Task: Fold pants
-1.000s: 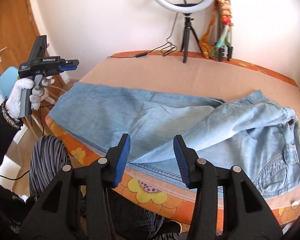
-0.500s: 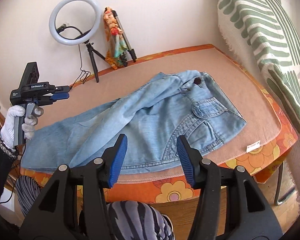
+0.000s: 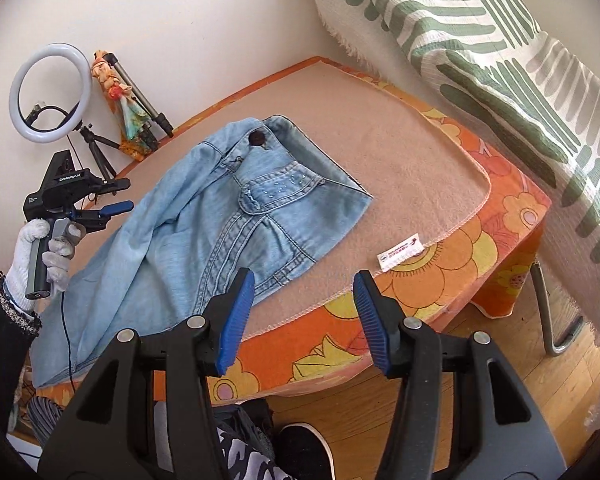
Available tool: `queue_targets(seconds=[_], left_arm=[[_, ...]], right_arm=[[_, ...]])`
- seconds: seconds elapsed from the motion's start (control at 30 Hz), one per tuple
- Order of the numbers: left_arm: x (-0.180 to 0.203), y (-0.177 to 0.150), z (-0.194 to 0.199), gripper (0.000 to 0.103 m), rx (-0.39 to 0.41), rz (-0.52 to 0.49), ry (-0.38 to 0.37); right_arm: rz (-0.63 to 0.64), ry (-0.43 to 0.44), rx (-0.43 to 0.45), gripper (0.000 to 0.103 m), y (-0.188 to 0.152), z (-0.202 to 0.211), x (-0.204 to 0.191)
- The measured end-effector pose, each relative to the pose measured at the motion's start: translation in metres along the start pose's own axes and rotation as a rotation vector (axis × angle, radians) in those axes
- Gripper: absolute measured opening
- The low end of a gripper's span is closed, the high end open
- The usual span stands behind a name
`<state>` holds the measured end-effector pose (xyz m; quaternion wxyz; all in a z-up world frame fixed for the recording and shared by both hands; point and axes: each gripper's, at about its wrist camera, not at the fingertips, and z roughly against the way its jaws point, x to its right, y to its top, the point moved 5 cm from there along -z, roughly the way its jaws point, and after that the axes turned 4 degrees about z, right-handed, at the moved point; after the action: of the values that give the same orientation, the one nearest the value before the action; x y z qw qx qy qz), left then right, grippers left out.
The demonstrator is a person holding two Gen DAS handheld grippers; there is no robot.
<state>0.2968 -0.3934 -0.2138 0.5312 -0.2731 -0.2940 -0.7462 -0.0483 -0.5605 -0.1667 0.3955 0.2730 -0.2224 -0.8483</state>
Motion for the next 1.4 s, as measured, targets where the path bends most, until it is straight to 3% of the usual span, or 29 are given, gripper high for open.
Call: queue_targets(seconds=[0.2,0.3,0.4,0.53,0.6,0.63,0.67,0.73,0.93,1.23,1.4], left_arm=[[-0.004,0.016,-0.035,0.050,-0.039,0.036,0.011],[-0.008,0.022,-0.038,0.051,-0.018,0.018,0.070],[-0.014,0.029,-0.034,0.051,0.008,0.046,0.058],[-0.004,0.030,-0.038,0.051,0.013,-0.025,0.072],[0.004,0.029,-0.041,0.043,0.022,-0.074,0.097],[0.007,0.028,-0.044,0.034,0.017,-0.098,0.114],[0.009,0.026,-0.049,0.017,0.002,-0.113,0.131],[0.012,0.026,-0.053,0.009,0.019,-0.147,0.155],[0.019,0.029,-0.031,0.003,0.104,-0.120,0.074],[0.086,-0.003,-0.002,0.003,0.139,-0.314,0.000],[0.117,-0.039,-0.009,0.003,0.086,-0.384,-0.072]], right_arm=[[-0.043,-0.013,-0.006,0.054,-0.001,-0.011,0.022],[-0.046,-0.006,-0.013,0.054,-0.001,-0.016,0.026],[-0.035,-0.013,-0.020,0.054,0.000,-0.021,0.028],[-0.028,-0.013,-0.020,0.054,0.002,-0.027,0.029],[-0.036,-0.018,-0.014,0.054,0.003,-0.029,0.031],[-0.041,-0.019,-0.011,0.054,0.004,-0.029,0.033],[-0.046,-0.019,-0.008,0.054,0.004,-0.030,0.034],[-0.050,-0.020,-0.006,0.054,0.004,-0.029,0.036],[-0.053,-0.022,0.002,0.054,0.003,-0.027,0.035],[-0.079,0.055,0.019,0.054,0.019,-0.033,0.026],[-0.099,0.143,0.038,0.054,0.044,-0.037,0.014]])
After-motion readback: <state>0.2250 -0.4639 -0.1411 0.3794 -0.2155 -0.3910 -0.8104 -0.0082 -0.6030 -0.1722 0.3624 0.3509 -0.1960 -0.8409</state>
